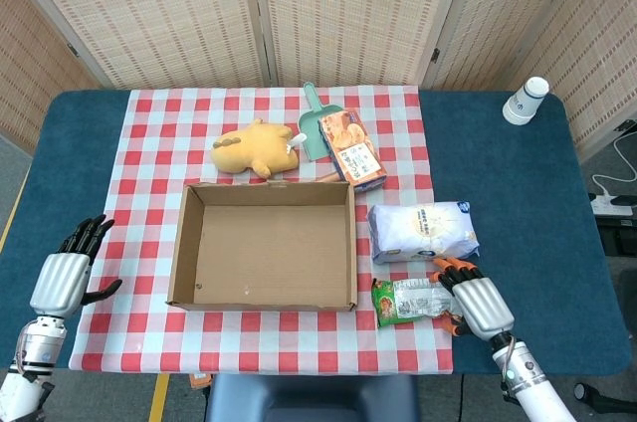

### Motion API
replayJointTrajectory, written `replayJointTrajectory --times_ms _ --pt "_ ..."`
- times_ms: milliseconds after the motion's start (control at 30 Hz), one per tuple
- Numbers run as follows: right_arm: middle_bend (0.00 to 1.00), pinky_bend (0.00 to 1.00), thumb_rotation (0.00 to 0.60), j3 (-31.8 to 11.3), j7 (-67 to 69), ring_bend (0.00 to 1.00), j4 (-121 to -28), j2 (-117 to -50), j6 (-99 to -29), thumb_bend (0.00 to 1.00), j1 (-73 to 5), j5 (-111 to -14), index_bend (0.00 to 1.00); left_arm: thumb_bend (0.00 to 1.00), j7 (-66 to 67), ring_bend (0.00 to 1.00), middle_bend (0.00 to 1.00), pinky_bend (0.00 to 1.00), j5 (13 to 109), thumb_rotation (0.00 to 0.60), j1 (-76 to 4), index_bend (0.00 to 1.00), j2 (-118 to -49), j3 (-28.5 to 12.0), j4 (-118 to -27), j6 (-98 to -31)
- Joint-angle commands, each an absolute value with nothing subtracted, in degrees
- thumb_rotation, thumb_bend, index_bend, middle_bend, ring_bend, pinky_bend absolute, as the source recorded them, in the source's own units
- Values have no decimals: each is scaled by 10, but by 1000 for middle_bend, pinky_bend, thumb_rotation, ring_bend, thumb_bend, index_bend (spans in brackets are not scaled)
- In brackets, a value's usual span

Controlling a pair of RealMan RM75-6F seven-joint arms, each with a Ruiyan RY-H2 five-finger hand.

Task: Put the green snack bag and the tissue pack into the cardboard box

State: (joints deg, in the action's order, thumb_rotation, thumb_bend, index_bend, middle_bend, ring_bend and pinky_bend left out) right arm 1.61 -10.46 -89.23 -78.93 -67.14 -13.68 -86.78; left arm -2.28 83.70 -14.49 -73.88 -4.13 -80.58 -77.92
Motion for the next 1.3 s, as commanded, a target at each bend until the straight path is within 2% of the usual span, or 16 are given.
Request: replayJointTrajectory --times_ms 33,800,967,1133,1300 --pt "132 178 600 16 -106 32 -890 -792 -671 0 -138 -866 288 187 -24 0 6 205 837 600 -144 83 -738 -41 -806 -780" --pt "136 200 600 17 -110 45 -873 -808 -652 0 -151 -844 283 186 -31 0 5 207 839 600 -144 84 -736 -40 -807 -778" --pt "169 245 600 18 -115 87 -872 -812 -653 0 -151 -841 309 187 -32 0 6 207 839 600 -144 84 -735 -39 -807 -778" --pt "223 342 600 17 -120 168 -870 -816 -659 9 -150 -839 376 187 -33 0 6 209 839 600 -144 84 -735 -39 -807 -778" --pt "248 368 600 16 -123 190 -868 -819 -658 47 -150 -834 414 187 -35 0 6 211 839 600 -144 84 -734 -40 -807 -779"
